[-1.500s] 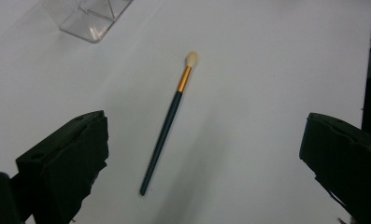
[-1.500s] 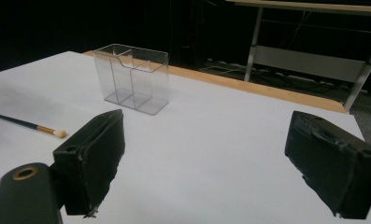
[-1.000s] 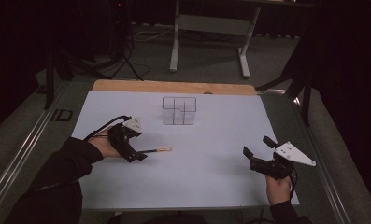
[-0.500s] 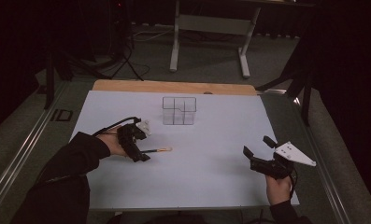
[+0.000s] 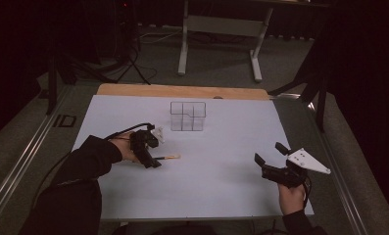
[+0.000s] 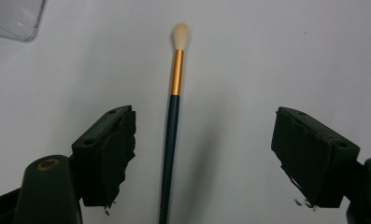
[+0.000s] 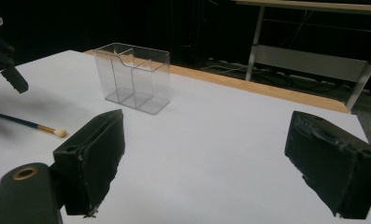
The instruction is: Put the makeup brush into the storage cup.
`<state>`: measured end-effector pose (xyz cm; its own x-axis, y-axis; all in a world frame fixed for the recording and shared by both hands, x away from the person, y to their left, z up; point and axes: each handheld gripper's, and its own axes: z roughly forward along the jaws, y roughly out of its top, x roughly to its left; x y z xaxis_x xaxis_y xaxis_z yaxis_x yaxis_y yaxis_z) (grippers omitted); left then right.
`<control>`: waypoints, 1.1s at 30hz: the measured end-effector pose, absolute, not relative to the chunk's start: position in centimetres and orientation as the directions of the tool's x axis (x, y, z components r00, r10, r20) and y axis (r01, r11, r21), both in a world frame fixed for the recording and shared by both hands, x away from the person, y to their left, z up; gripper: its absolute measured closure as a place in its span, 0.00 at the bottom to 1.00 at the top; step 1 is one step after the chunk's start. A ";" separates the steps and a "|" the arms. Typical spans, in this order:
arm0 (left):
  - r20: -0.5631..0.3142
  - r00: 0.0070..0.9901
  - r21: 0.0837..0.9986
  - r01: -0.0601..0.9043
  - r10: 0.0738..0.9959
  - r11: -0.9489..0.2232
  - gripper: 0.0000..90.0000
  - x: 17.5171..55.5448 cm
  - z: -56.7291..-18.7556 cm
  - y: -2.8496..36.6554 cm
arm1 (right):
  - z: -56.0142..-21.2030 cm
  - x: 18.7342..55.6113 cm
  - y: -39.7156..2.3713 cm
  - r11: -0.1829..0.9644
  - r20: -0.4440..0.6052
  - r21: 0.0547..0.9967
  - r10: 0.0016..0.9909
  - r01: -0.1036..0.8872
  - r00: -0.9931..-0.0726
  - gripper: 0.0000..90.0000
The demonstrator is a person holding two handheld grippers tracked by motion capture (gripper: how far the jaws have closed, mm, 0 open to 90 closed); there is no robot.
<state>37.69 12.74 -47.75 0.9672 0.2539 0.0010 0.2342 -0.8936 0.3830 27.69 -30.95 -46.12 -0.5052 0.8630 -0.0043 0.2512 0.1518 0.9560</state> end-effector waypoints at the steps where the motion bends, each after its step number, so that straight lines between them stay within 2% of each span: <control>1: 0.004 0.968 0.378 0.232 0.253 -0.896 0.29 37.7 -47.9 12.6 | -46.1 27.7 -30.9 0.153 -0.006 0.956 0.863 0.250 -0.504 0.13; 4: 0.020 0.969 0.363 0.224 0.248 -0.904 0.35 37.9 -48.2 12.1 | -46.1 27.7 -30.9 0.151 -0.004 0.956 0.863 0.250 -0.505 0.13; 10: 0.026 0.972 0.333 0.212 0.234 -0.919 0.56 38.4 -48.8 11.4 | -46.1 27.7 -30.9 0.153 -0.004 0.955 0.861 0.253 -0.508 0.13; 15: 0.036 0.972 0.324 0.207 0.231 -0.923 0.65 38.6 -49.2 11.2 | -46.1 27.7 -30.9 0.154 -0.005 0.956 0.861 0.250 -0.508 0.13; 33: 0.050 0.980 0.186 0.180 0.192 -0.966 0.83 39.6 -51.1 9.5 | -46.2 27.8 -30.9 0.153 -0.002 0.955 0.861 0.255 -0.509 0.13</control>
<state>39.55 9.55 -51.14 0.9801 0.1923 0.0501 0.1800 -0.9658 0.1865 27.81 -30.95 -46.21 -0.5090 0.8608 -0.0020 0.2545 0.1527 0.9549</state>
